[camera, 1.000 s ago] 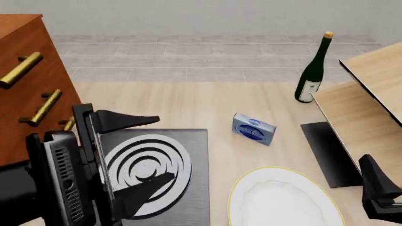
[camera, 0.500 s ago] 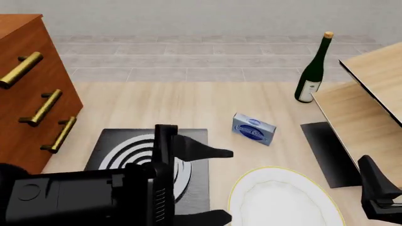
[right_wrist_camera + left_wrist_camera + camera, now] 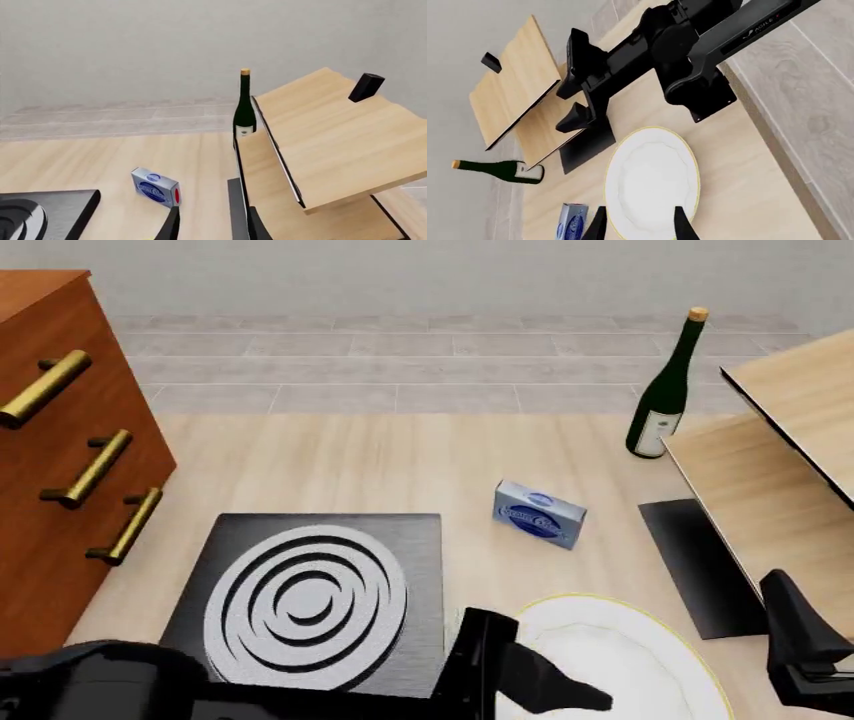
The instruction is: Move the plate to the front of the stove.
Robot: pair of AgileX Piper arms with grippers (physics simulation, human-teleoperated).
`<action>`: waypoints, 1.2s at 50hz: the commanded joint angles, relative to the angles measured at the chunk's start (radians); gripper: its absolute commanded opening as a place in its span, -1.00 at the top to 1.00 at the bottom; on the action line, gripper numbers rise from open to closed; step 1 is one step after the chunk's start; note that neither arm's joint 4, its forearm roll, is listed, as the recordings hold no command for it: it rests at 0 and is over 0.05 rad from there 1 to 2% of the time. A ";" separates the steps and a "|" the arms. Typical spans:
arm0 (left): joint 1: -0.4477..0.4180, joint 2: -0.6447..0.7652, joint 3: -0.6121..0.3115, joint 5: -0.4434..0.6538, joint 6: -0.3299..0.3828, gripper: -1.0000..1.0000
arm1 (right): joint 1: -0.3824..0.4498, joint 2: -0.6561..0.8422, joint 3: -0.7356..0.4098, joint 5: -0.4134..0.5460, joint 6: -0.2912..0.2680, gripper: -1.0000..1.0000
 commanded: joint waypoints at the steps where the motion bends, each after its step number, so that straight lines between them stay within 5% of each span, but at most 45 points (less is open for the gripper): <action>1: -0.074 0.084 -0.039 0.009 -0.044 -1.00 | 0.002 0.000 0.000 -0.001 0.006 -1.00; 10: -0.104 0.166 -0.014 -0.039 -0.133 -1.00 | 0.001 0.000 0.001 -0.004 0.012 -1.00; 28: -0.111 0.226 0.000 -0.073 -0.162 -1.00 | -0.002 0.000 0.001 -0.008 0.019 -1.00; 60: 0.013 0.306 0.131 -0.223 -0.062 -1.00 | -0.004 0.000 0.002 -0.012 0.044 -1.00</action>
